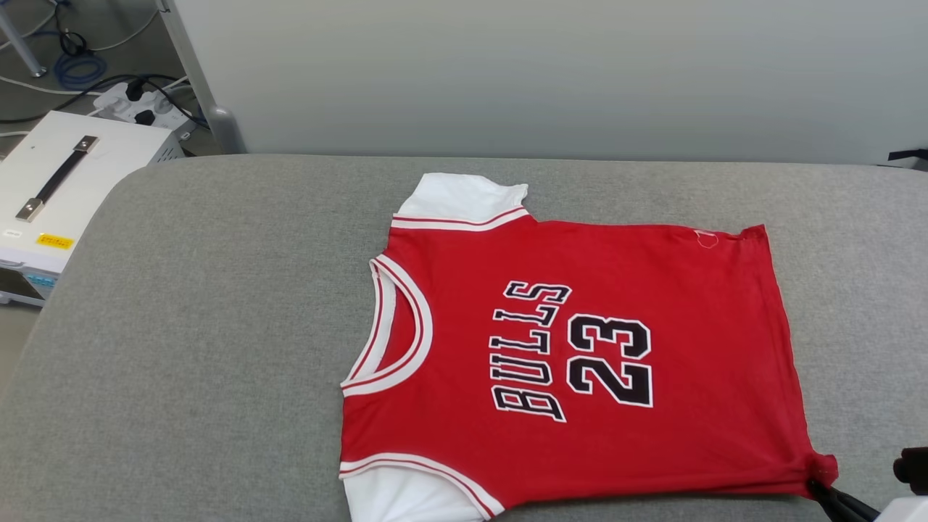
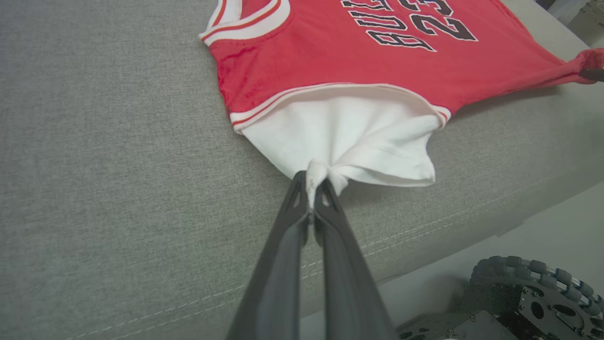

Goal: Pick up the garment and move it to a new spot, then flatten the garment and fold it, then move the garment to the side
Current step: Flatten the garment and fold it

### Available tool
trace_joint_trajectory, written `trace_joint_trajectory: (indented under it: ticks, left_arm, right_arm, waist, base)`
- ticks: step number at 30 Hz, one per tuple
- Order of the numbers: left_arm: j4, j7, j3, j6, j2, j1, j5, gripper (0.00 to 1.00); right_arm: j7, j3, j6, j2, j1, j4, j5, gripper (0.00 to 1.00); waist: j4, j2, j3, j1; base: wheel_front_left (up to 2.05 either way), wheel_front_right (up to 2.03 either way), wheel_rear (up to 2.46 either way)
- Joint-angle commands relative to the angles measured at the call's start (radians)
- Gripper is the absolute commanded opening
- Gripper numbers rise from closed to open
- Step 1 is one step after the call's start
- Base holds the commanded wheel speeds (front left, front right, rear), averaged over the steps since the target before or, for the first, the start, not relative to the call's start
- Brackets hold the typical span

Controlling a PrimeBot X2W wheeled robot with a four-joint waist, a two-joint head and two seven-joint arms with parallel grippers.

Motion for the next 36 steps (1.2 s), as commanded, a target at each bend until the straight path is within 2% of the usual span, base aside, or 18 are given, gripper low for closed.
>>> trace_joint_trajectory:
  ticks: [1, 3, 8, 9, 13, 24, 29, 36]
  left_arm:
    - [-0.010, 0.002, 0.003, 0.005, 0.011, 0.010, -0.007, 0.00]
    - [-0.019, -0.009, 0.005, 0.007, 0.011, -0.018, 0.010, 0.00]
    - [-0.007, -0.039, 0.014, -0.001, 0.013, -0.102, 0.055, 0.00]
    - [0.015, -0.047, 0.018, -0.027, 0.017, -0.179, 0.075, 0.00]
    - [0.060, -0.042, 0.027, -0.054, 0.015, -0.291, 0.086, 0.00]
    - [0.252, -0.057, -0.007, -0.114, 0.009, -0.563, 0.082, 0.00]
    - [0.350, -0.070, -0.066, -0.120, 0.010, -0.687, 0.073, 0.00]
    - [0.478, -0.094, -0.209, -0.121, 0.018, -0.821, 0.015, 0.00]
  right_arm:
    - [0.010, -0.025, -0.001, -0.005, 0.022, -0.010, -0.011, 0.00]
    - [0.036, -0.089, -0.001, 0.017, 0.048, -0.041, -0.039, 0.00]
    - [0.068, -0.162, -0.001, 0.048, 0.037, -0.088, -0.078, 0.00]
    - [0.087, -0.208, -0.001, 0.065, 0.020, -0.116, -0.095, 0.00]
    - [0.121, -0.244, -0.001, 0.088, -0.019, -0.148, -0.120, 0.00]
    - [0.188, -0.271, -0.001, 0.146, -0.148, -0.130, -0.156, 0.00]
    - [0.190, -0.267, -0.001, 0.156, -0.206, -0.105, -0.164, 0.00]
    - [0.188, -0.240, -0.001, 0.173, -0.279, -0.039, -0.179, 0.00]
  waist:
    - [0.005, 0.0000, -0.004, 0.0001]
    - [0.007, 0.0000, -0.002, 0.0001]
    - [0.006, 0.0000, 0.007, 0.0001]
    - [0.002, 0.0000, 0.024, 0.0001]
    - [-0.021, 0.0000, 0.058, 0.0001]
    - [-0.075, 0.0000, 0.183, 0.0001]
    - [-0.087, 0.0000, 0.239, 0.0001]
    - [-0.099, 0.0000, 0.301, 0.0001]
  base:
    - [0.00, 0.00, 0.00]
    - [0.00, 0.00, 0.00]
    - [0.00, 0.00, 0.00]
    - [0.00, 0.00, 0.00]
    - [0.00, 0.00, 0.00]
    - [0.00, 0.00, 0.00]
    - [0.00, 0.00, 0.00]
    - [0.00, 0.00, 0.00]
